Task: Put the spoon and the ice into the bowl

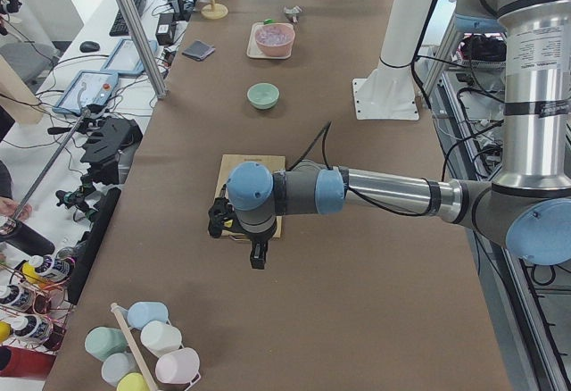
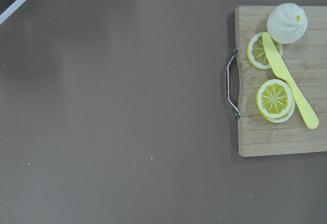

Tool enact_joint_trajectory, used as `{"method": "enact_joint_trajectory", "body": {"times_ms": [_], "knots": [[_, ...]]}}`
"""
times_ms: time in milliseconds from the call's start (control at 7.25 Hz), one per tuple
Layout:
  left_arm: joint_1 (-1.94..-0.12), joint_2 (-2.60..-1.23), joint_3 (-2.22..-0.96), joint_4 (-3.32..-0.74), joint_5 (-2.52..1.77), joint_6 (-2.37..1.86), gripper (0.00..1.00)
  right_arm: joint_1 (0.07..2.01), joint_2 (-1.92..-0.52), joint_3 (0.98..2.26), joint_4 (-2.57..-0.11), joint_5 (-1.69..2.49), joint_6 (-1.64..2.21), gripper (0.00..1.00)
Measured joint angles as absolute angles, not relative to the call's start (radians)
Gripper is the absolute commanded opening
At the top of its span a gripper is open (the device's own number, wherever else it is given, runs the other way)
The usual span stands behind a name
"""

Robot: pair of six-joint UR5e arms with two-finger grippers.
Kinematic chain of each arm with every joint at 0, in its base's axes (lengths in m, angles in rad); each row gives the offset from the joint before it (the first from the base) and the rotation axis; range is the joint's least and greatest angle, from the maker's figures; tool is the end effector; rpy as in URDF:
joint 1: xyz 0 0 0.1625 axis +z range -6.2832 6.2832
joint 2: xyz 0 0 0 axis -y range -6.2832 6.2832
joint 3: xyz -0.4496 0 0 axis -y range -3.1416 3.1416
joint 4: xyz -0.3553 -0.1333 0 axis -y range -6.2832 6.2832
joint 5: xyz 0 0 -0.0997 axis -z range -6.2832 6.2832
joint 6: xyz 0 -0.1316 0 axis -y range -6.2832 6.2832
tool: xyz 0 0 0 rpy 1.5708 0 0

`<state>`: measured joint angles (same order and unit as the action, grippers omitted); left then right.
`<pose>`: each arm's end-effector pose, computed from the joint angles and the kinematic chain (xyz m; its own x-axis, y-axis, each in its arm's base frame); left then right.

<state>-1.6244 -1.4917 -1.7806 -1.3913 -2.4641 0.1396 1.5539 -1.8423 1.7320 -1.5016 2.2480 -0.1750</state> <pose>-0.0528 -0.4101 0.6516 0.6253 0.0679 -0.7774 -0.0338 0.9976 0.0600 0.0453 -0.3288 0.7413 0.7648 -0.1616 0.6237 0.1524 0.9859 0.0685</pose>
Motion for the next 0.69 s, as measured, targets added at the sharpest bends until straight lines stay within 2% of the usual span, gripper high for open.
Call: {"method": "enact_joint_trajectory", "body": {"times_ms": [414, 690], "knots": [[-1.625, -1.488, -1.826, -1.416, -2.463, 0.14, 0.98, 1.554, -1.844, 1.717, -1.413, 2.248, -0.173, 1.0], [-1.625, -1.486, -1.864, -1.43, -2.461, 0.142, 0.98, 1.554, -1.844, 1.672, -1.196, 2.249, -0.169, 1.0]]}}
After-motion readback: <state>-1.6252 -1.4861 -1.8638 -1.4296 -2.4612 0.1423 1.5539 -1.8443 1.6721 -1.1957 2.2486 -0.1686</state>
